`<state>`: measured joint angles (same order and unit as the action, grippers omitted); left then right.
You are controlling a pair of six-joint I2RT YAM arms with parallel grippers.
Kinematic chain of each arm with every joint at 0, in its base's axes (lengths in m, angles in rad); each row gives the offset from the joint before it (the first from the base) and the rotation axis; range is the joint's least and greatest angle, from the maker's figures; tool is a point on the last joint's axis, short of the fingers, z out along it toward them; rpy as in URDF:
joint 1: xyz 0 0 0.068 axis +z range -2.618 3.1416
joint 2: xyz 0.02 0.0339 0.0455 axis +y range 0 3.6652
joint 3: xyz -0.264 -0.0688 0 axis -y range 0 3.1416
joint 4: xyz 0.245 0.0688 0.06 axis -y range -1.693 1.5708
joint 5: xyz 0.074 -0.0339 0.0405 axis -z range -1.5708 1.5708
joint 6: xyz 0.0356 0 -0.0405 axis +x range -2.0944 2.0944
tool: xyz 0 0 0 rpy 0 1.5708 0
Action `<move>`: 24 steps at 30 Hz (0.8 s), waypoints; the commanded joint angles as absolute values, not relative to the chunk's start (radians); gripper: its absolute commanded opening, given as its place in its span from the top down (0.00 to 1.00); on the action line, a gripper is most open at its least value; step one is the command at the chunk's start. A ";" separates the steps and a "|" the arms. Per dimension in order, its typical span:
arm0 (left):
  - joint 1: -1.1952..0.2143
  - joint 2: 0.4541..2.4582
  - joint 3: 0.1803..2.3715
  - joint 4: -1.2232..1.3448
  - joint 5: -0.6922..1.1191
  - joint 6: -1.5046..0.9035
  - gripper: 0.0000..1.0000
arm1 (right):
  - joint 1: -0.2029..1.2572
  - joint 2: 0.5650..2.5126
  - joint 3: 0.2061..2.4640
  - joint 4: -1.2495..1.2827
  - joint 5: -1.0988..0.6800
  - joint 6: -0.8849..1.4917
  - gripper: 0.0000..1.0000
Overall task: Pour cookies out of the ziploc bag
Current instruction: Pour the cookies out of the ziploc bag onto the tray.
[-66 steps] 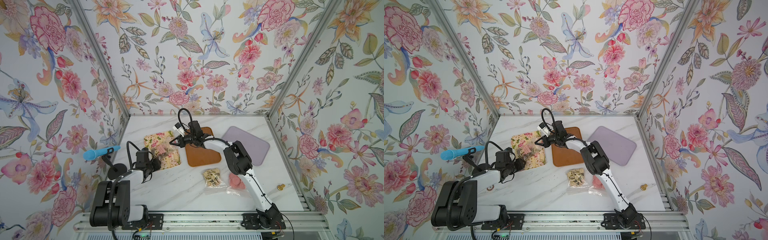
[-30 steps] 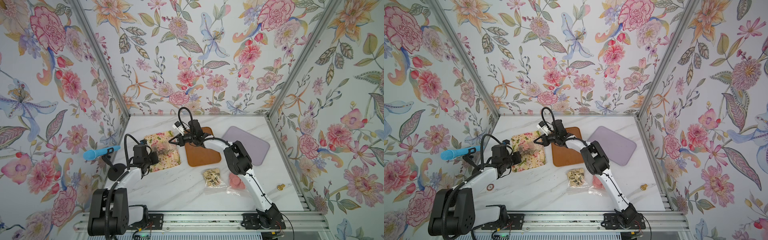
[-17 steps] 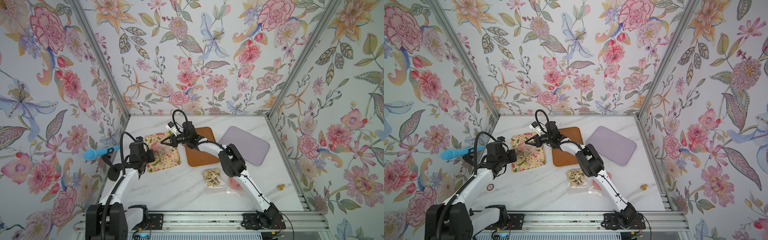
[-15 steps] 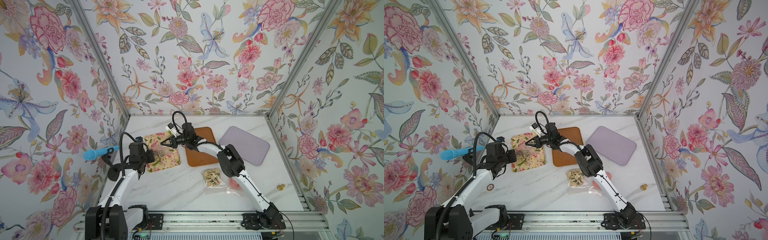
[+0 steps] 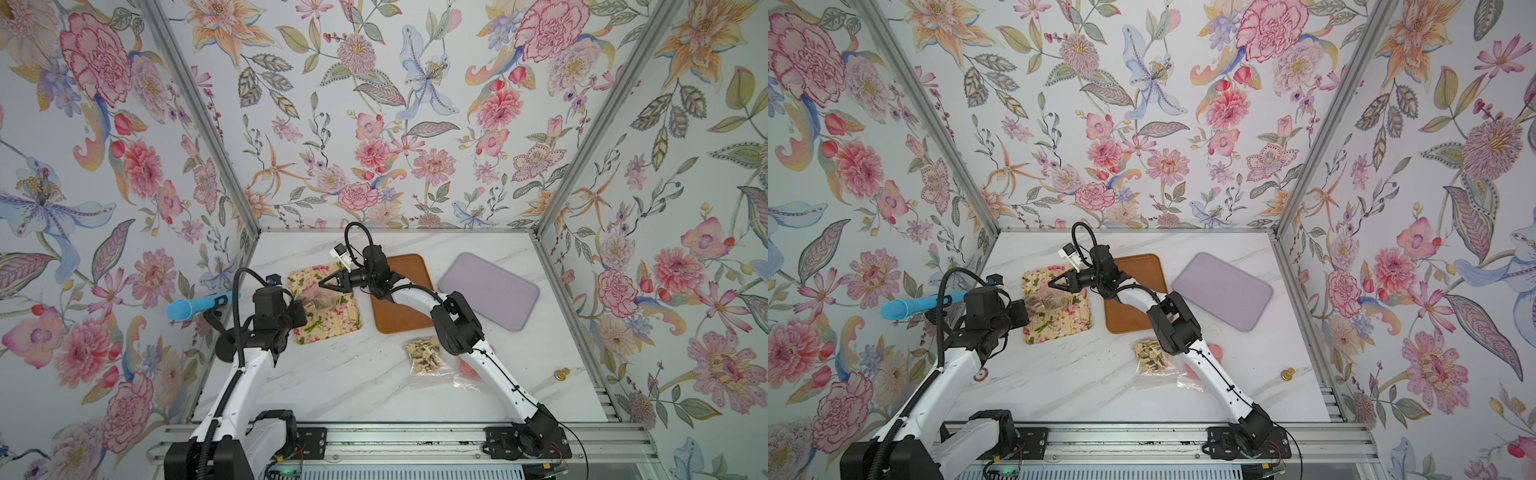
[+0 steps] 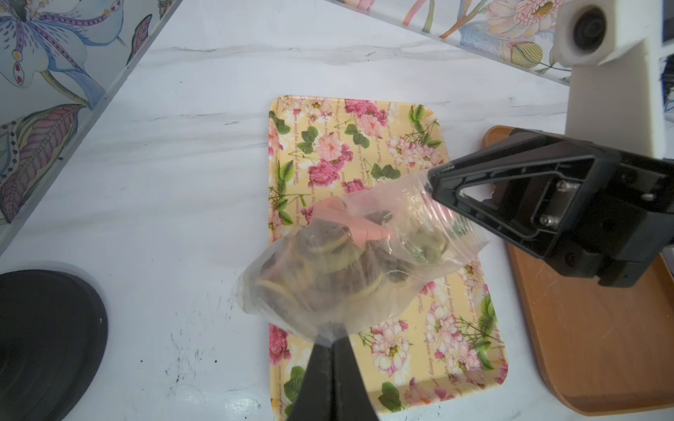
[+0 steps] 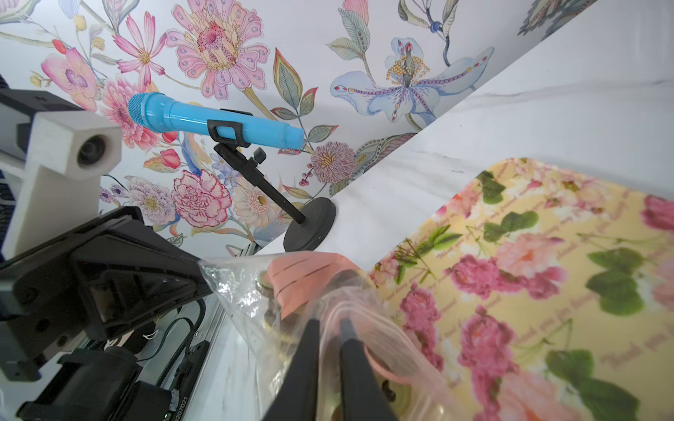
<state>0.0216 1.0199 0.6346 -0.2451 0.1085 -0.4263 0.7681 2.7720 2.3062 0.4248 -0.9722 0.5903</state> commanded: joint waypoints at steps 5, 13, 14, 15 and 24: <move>0.026 0.990 0.663 -0.271 0.049 -0.442 1.00 | 0.762 2.785 2.332 0.454 -0.948 0.589 0.76; 0.025 1.017 0.679 -0.257 0.060 -0.454 1.00 | 0.757 2.760 2.309 0.414 -0.954 0.562 0.76; 0.026 1.023 0.682 -0.251 0.063 -0.457 1.00 | 0.756 2.748 2.290 0.416 -0.953 0.562 0.76; 0.026 1.031 0.683 -0.244 0.067 -0.460 1.00 | 0.754 2.732 2.259 0.426 -0.952 0.564 0.77; 0.006 1.083 0.672 -0.183 0.074 -0.471 1.00 | 0.746 2.553 1.928 0.501 -0.960 0.508 0.76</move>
<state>0.0139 1.0779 0.6518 -0.2310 0.0734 -0.4599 0.7547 2.6484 1.9743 0.4507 -0.9520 0.5507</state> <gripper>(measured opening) 0.047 0.239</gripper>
